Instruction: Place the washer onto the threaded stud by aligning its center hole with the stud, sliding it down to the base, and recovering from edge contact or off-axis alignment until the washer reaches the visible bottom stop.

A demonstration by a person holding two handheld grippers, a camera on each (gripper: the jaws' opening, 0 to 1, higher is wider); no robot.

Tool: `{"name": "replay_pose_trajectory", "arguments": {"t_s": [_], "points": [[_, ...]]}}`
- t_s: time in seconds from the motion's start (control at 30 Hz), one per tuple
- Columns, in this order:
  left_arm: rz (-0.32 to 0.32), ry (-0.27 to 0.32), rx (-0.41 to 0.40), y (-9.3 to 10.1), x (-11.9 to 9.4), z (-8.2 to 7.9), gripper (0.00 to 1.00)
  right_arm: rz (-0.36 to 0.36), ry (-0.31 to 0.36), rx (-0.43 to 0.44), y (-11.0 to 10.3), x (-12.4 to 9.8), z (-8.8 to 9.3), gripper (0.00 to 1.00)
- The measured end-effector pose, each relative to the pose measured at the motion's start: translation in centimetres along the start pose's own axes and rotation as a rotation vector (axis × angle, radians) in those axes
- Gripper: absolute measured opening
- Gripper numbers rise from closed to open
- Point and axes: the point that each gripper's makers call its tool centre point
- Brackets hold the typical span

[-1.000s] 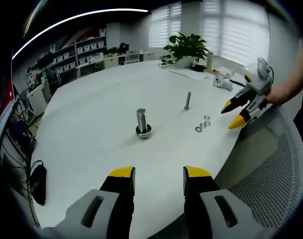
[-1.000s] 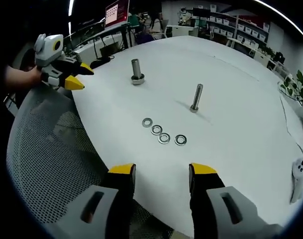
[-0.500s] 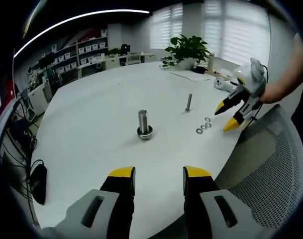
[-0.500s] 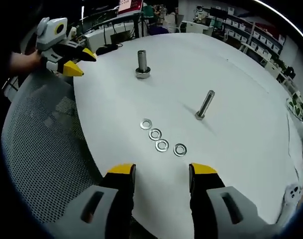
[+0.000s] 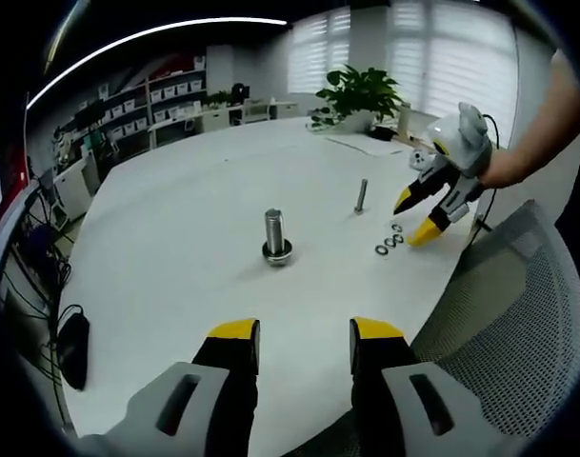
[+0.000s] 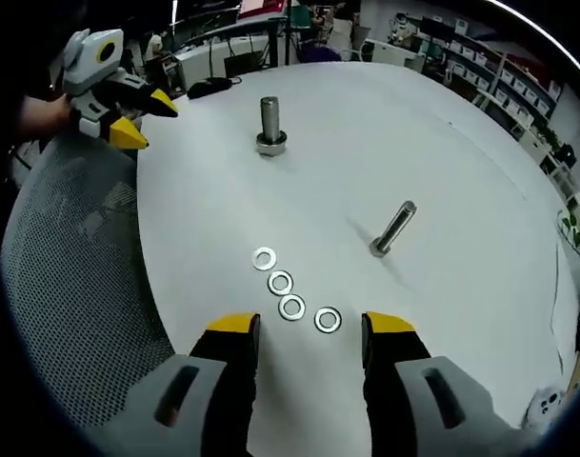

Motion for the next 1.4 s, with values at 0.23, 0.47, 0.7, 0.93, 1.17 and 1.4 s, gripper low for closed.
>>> {"name": "replay_pose_trajectory", "arguments": {"t_s": [0.23,0.47,0.7,0.93,1.17,1.4], "points": [[0.000,-0.003,-0.007,0.0,0.0,0.1,0.36,-0.019,-0.019,-0.046,0.0,0.5,0.1,0.45],[0.000,-0.009,-0.002,0.0,0.0,0.3,0.36,-0.015,-0.042,-0.056,1.0,0.7,0.3,0.45],[-0.002,-0.013,-0.003,0.0,0.0,0.4,0.35,-0.050,-0.053,-0.054,1.1,0.8,0.3,0.41],[0.000,-0.022,0.001,0.0,0.1,0.5,0.35,-0.107,-0.074,-0.100,0.7,0.8,0.5,0.34],[0.005,-0.036,0.004,0.2,0.1,0.7,0.33,-0.145,-0.110,-0.175,0.9,1.1,0.2,0.32],[0.002,-0.030,0.005,0.1,0.1,0.6,0.32,-0.180,-0.130,-0.262,0.5,0.8,0.5,0.28]]}}
Point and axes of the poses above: the point that each gripper's makers call its tool centre point, and the gripper's own axes: x roughly forward along the fingers, y roughly to its right, z roughly out of its underside, and after that the axes turned 6 degrees about z, right-handed
